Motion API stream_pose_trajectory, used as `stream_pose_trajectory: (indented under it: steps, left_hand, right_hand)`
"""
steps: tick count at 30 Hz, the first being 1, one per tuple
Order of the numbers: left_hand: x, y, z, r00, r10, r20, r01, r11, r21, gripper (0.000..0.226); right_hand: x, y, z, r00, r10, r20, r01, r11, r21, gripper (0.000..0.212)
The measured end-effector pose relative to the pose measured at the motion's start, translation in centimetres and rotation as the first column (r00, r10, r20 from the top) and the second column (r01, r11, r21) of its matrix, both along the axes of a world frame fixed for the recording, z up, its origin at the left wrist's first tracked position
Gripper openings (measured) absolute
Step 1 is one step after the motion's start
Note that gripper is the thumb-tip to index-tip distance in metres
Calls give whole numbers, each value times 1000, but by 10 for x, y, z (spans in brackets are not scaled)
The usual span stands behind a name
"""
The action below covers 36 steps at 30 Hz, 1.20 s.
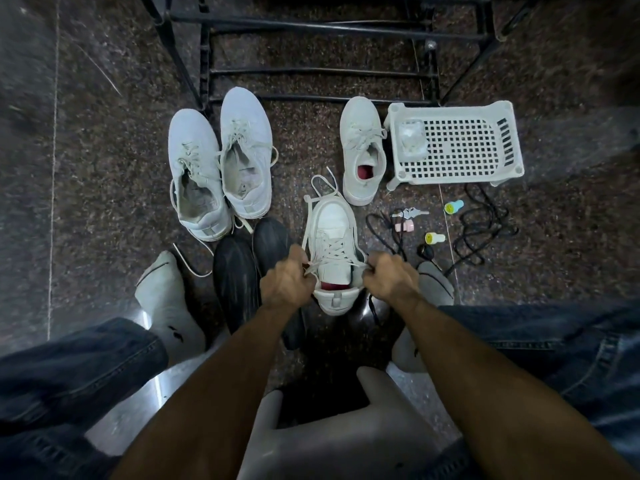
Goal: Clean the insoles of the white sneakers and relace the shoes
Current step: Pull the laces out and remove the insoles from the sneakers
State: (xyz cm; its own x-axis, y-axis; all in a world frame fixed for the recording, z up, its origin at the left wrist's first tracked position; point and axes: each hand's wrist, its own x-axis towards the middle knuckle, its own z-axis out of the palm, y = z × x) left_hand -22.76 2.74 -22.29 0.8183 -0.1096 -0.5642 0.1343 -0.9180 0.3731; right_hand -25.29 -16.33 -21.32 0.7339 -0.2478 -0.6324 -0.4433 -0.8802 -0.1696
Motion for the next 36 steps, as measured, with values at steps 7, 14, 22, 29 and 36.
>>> stream_pose_trajectory:
  steps: [7,14,22,29,36]
  left_hand:
    - [-13,-9,-13,782,-515,351,477,857,195,26]
    - [4,-43,-23,688,-719,98,600,640,480,41]
    - [14,-21,-28,496,-788,364,747,601,284,10]
    - [56,-21,-6,743,-637,204,659,751,-53,22]
    - [67,-35,-7,861,-509,28,509,855,-103,21]
  right_hand:
    - [-3,9,-1,984,-175,-12,176,981,82,4]
    - [-2,17,-2,988,-152,3,151,984,98,12]
    - [-1,19,-5,988,-148,37,145,987,74,10]
    - [8,27,1,993,-109,54,109,994,11,17]
    - [-17,45,14,917,-210,340,222,975,4,21]
